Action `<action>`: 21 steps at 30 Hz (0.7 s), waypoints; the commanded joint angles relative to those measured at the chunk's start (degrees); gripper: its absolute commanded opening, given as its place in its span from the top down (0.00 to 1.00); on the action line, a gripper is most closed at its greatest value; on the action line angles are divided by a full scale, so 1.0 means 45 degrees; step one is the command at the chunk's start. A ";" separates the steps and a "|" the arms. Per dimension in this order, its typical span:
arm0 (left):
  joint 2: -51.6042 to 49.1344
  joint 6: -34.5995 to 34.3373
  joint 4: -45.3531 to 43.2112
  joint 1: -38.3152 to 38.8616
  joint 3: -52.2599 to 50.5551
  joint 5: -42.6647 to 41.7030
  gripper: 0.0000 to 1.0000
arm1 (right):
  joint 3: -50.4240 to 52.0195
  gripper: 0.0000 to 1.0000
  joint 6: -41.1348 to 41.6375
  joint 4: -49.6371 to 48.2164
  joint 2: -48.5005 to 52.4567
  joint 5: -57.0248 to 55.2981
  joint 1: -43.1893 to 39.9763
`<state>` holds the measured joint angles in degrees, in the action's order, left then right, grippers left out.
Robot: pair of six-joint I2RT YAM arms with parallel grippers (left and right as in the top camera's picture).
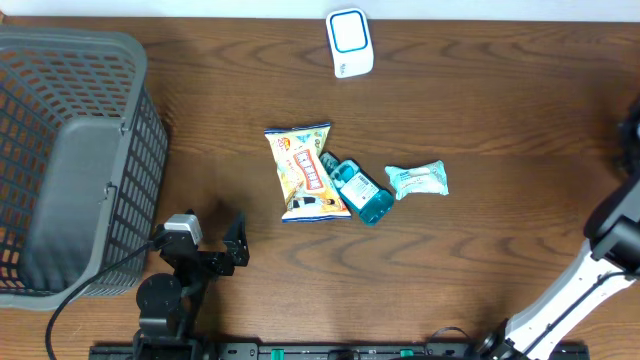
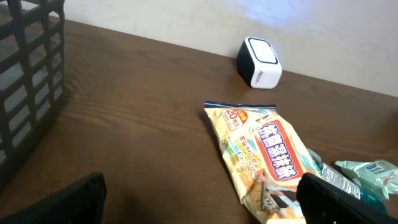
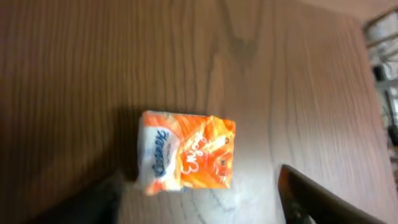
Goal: Scan the item barcode
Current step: 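Carry the tissue pack to the right and drop it at the table edge, then reach the right gripper to the green wipes pack and grasp it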
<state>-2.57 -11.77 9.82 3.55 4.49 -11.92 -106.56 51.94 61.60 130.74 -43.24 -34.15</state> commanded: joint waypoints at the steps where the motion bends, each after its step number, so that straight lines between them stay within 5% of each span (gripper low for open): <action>1: 0.0029 0.0160 0.0272 0.0039 -0.0223 -0.0165 0.02 | -0.1039 0.14 -0.1802 0.0364 -0.1729 0.3993 -0.0539; 6: 0.0029 0.0160 0.0272 0.0039 -0.0223 -0.0160 0.02 | -0.1321 0.10 -0.2759 0.0612 -0.5649 1.0865 -0.0665; 10: 0.0029 0.0160 0.0272 0.0039 -0.0223 -0.0165 0.02 | -0.1321 0.10 -0.2754 0.1088 -0.8335 1.1604 -0.0253; 11: 0.0029 0.0160 0.0272 0.0039 -0.0223 -0.0165 0.02 | -0.1321 0.22 -0.2759 0.1316 -0.8932 1.1604 -0.0053; 12: 0.0029 0.0160 0.0272 0.0039 -0.0223 -0.0165 0.02 | -0.1316 0.52 -0.2749 0.1836 -0.9768 1.1667 0.0418; 15: 0.0029 0.0160 0.0272 0.0039 -0.0223 -0.0160 0.02 | -0.1292 0.95 -0.2764 0.2846 -1.0720 1.1715 0.2011; 21: 0.0029 0.0160 0.0272 0.0039 -0.0223 -0.0160 0.02 | 0.0039 0.99 -0.4177 0.3347 -1.0491 1.1278 0.5974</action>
<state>-2.57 -11.77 9.85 3.55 4.49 -11.92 -110.26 36.84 76.38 80.84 8.12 -12.38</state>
